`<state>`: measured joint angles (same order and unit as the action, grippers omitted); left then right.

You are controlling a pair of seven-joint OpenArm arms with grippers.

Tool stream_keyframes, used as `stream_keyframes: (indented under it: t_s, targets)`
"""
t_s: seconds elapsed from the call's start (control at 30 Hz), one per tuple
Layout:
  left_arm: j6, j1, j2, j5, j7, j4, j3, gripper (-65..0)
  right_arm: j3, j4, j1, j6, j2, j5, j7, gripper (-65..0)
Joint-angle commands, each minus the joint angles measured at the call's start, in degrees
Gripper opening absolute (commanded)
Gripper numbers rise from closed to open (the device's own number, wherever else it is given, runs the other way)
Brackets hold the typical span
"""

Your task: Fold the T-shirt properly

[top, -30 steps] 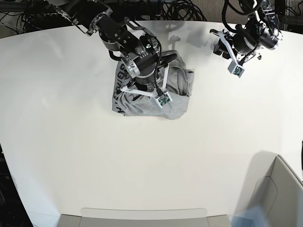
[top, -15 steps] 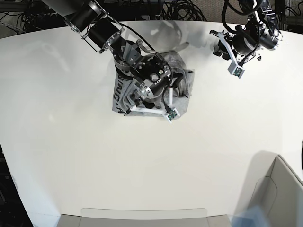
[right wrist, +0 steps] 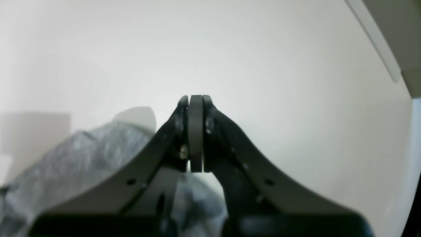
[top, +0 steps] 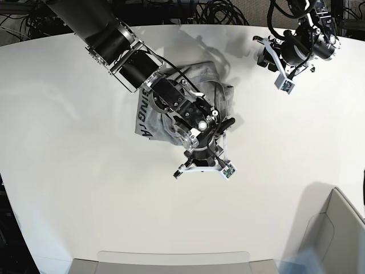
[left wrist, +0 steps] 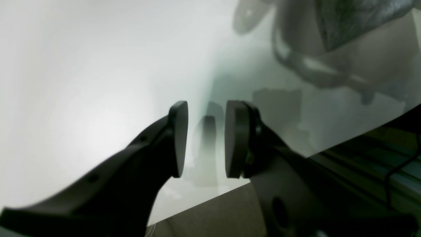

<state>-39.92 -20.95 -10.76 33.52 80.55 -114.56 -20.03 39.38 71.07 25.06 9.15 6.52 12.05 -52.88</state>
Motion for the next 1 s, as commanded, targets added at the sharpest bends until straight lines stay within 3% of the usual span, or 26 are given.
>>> stream_keyframes:
  t_s: [0.0,0.07,0.23,0.33,0.43,0.57,0.8,0.97]
  targets:
    - [-0.08,0.16,-0.44,0.72,-0.55,-0.73,-0.41,-46.2,-0.12,5.64,1.53,0.13,1.61,0.3,0.0,-65.0]
    - [-0.08,0.16,-0.44,0.72,-0.55,-0.73,-0.41,-46.2,-0.03,14.78,-0.84,-0.22,1.17,0.39,-7.64,-65.0]
    - [-0.08,1.74,-0.44,0.72,-0.55,-0.03,-0.06,-46.2,0.05,34.03,-7.96,-8.75,-2.44,0.74,-22.06,-65.0]
    - [-0.08,2.62,-0.44,0.72,-0.55,1.64,-0.06,-46.2,-0.39,37.99,-11.3,-9.02,-5.16,1.0,-26.55,-65.0]
    - [-0.08,2.71,-0.44,0.72,-0.55,2.17,0.03,-46.2,-0.47,38.08,-14.38,-8.93,-7.62,4.52,-26.72,-65.0]
    - [-0.08,2.8,-0.44,0.72,-0.55,2.17,0.03,-46.2,-0.47,37.99,-17.98,-9.63,-7.89,8.47,-26.72,-65.0]
    - [-0.08,2.88,-0.44,0.72,-0.55,2.17,0.03,-46.2,-0.56,32.8,-17.54,-9.63,-7.62,8.12,-26.46,-65.0]
    - [-0.08,2.8,-0.44,0.72,-0.55,2.17,0.03,-46.2,-0.56,22.6,-12.71,-9.63,-7.45,1.0,-22.5,-65.0]
